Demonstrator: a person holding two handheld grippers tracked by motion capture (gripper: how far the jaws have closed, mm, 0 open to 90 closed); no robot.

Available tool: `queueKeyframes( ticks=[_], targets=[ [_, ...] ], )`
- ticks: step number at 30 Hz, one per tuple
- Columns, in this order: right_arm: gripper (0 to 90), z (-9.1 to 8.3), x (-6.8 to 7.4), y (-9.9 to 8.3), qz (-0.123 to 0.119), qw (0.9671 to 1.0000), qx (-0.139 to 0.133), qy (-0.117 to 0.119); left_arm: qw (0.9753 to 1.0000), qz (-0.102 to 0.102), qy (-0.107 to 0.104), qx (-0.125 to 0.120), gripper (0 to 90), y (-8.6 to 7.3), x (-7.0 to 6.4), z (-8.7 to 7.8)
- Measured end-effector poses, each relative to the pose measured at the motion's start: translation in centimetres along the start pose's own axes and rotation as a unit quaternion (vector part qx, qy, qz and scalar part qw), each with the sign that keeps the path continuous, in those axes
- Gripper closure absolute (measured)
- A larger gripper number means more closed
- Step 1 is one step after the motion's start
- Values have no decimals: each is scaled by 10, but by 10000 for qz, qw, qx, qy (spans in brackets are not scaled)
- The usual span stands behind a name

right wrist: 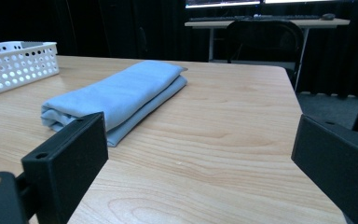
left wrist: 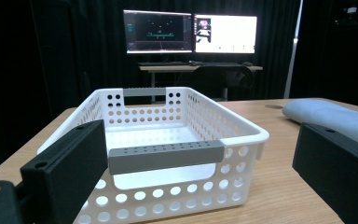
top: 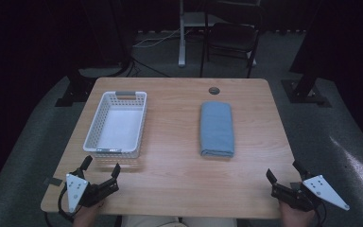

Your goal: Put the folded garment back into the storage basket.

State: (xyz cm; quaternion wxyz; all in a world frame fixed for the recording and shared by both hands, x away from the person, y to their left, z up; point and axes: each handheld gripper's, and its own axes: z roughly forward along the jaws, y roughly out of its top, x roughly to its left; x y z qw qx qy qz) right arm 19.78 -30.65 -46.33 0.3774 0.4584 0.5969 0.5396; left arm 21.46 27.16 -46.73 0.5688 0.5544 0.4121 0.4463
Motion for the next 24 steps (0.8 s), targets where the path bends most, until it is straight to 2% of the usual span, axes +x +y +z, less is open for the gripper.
queueKeyframes(
  ticks=[6,11,15,24],
  targets=[
    [28,-2,-4,4,119,9999,-52,62,10000,23,8,62,44,0,0,0],
    [29,-3,-5,15,-19,10000,-4,74,10000,14,-6,50,44,0,0,0],
    [29,-1,-6,20,-35,9999,48,142,10000,20,-9,65,44,0,0,0],
    [30,0,-10,40,-28,9996,-59,262,10000,13,-46,60,44,0,0,0]
  ],
)
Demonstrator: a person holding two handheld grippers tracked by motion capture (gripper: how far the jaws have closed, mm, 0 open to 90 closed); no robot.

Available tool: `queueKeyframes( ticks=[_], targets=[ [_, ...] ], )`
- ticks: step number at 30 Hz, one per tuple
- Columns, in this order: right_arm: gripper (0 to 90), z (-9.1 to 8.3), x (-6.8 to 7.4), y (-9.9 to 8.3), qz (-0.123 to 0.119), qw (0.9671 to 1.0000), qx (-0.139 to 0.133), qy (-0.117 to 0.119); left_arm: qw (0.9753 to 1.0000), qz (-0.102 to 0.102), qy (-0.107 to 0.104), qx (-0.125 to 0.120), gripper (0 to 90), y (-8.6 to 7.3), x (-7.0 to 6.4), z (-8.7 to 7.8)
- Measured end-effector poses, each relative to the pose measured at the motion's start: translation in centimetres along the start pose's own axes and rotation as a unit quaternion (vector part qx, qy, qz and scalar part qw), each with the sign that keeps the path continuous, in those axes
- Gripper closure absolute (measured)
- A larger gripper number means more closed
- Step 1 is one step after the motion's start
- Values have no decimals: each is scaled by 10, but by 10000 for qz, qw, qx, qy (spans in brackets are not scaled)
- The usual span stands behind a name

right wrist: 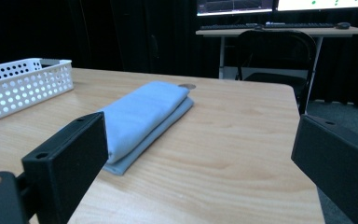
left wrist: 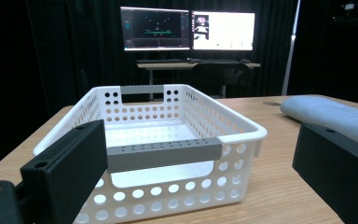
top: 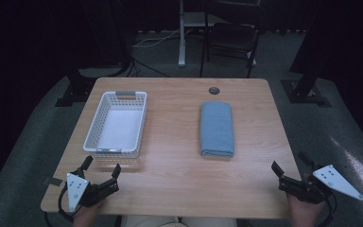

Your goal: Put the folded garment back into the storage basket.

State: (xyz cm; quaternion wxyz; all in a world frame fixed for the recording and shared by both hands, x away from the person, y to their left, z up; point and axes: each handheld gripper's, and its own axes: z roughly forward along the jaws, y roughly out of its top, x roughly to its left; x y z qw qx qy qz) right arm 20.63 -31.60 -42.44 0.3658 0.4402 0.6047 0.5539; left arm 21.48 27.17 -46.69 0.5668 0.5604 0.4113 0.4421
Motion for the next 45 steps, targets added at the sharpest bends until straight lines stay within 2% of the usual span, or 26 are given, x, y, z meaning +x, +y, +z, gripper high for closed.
queueKeyframes(
  ticks=[6,10,14,18,23,27,36,42,45],
  targets=[
    [30,4,-3,24,-179,9998,-64,98,10000,4,0,3,44,0,0,0],
    [30,10,-6,43,-143,9996,-158,171,10000,3,0,1,44,0,0,0],
    [36,13,-7,51,-49,9994,-180,285,10000,3,-2,4,44,0,0,0],
    [35,17,-8,56,-57,9989,-267,377,10000,7,-18,9,44,0,0,0],
    [35,26,-10,63,-39,9987,-211,473,10000,4,-36,11,44,0,0,0],
    [35,38,-10,71,-98,9984,-27,556,10000,4,-38,9,44,0,0,0],
    [36,52,-13,84,-103,9985,18,536,10000,6,-31,15,44,0,0,0],
    [37,70,-14,91,-98,9983,146,560,10000,7,-32,17,44,0,0,0],
    [37,83,-13,94,-153,9978,324,563,10000,10,-37,19,44,0,0,0]
  ],
)
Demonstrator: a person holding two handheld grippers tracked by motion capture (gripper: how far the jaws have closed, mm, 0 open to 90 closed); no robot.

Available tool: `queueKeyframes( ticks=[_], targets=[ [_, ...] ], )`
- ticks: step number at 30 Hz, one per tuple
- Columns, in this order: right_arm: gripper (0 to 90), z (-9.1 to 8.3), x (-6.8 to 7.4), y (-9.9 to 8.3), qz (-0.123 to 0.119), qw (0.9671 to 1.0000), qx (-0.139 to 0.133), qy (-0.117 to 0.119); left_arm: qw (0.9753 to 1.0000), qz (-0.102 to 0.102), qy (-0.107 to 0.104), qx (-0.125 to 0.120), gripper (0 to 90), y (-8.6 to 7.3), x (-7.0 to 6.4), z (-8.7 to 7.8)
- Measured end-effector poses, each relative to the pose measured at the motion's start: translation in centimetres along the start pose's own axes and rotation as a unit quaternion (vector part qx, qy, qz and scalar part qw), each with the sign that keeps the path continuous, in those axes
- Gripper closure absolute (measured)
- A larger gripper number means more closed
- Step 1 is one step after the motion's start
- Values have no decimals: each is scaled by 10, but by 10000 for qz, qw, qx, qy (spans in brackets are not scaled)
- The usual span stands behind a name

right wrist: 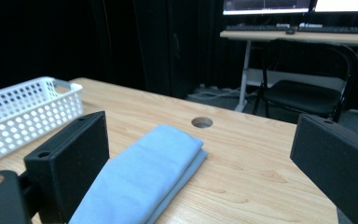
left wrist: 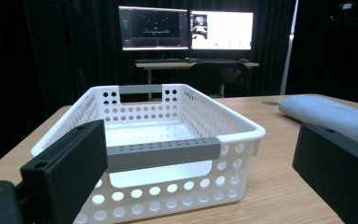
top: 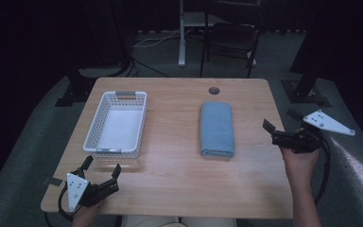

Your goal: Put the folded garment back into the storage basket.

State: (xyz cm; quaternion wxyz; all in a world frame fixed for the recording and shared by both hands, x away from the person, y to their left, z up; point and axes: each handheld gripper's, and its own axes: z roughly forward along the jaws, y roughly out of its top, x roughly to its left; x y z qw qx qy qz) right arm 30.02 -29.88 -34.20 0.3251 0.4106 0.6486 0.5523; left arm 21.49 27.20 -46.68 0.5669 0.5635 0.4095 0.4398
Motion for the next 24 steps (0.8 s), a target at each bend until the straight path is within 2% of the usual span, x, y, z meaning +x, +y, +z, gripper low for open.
queueKeyframes(
  ticks=[2,6,7,9,11,15,22,24],
  targets=[
    [37,9,-1,3,-46,10000,80,-3,10000,-5,0,-4,44,0,0,0],
    [37,28,-5,12,-113,9994,245,207,10000,-8,-2,-9,44,0,0,0],
    [37,28,-5,12,-113,9994,245,207,10000,-9,-3,-11,44,0,0,0],
    [37,35,-9,14,-144,9988,297,368,10000,-9,-3,-10,44,0,0,0],
    [37,40,-11,15,-159,9985,349,385,10000,-6,-3,-6,44,0,0,0],
    [38,51,-15,10,15,9982,458,397,10000,-5,-4,-4,44,0,0,0],
    [42,73,-17,2,183,9970,609,443,10000,-6,-2,-2,44,0,0,0],
    [42,81,-18,0,207,9960,741,449,10000,-3,-1,1,44,0,0,0]
  ],
)
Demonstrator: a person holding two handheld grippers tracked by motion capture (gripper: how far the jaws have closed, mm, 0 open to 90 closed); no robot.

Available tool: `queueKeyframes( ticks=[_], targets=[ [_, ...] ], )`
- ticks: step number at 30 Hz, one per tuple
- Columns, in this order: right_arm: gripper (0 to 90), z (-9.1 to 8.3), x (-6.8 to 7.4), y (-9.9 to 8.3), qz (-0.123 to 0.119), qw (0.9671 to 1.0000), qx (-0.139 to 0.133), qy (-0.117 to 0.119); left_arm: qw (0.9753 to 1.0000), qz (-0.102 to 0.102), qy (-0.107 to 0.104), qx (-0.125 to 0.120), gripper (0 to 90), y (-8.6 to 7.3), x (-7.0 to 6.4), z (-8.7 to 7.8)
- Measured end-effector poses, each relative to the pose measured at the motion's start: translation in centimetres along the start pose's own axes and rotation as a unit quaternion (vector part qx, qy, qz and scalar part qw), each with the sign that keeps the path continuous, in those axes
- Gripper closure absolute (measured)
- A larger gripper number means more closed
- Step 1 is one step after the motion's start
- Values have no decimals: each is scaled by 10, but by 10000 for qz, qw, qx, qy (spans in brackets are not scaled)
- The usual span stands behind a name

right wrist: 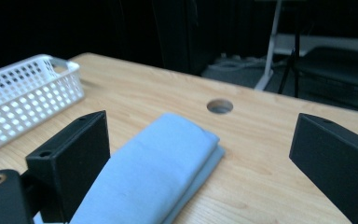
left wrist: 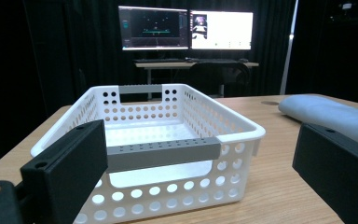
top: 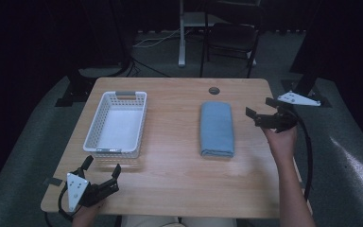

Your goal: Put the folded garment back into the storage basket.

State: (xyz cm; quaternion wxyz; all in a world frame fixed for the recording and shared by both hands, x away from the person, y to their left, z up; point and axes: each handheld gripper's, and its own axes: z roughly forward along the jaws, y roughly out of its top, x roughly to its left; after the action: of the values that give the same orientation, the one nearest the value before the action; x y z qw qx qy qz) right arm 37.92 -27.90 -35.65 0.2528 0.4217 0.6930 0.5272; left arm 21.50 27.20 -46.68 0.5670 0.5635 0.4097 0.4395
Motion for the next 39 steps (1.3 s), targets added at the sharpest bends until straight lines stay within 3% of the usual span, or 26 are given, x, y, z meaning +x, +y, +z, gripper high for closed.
queueKeyframes(
  ticks=[13,26,39],
  targets=[
    [42,44,3,9,70,9990,416,135,10000,-7,1,-13,44,0,0,0],
    [48,82,-4,-4,347,9957,828,234,10000,-64,-8,30,44,0,1,1],
    [48,107,-12,-25,685,9904,1169,266,10000,-5,21,-1,44,0,0,0]
  ],
)
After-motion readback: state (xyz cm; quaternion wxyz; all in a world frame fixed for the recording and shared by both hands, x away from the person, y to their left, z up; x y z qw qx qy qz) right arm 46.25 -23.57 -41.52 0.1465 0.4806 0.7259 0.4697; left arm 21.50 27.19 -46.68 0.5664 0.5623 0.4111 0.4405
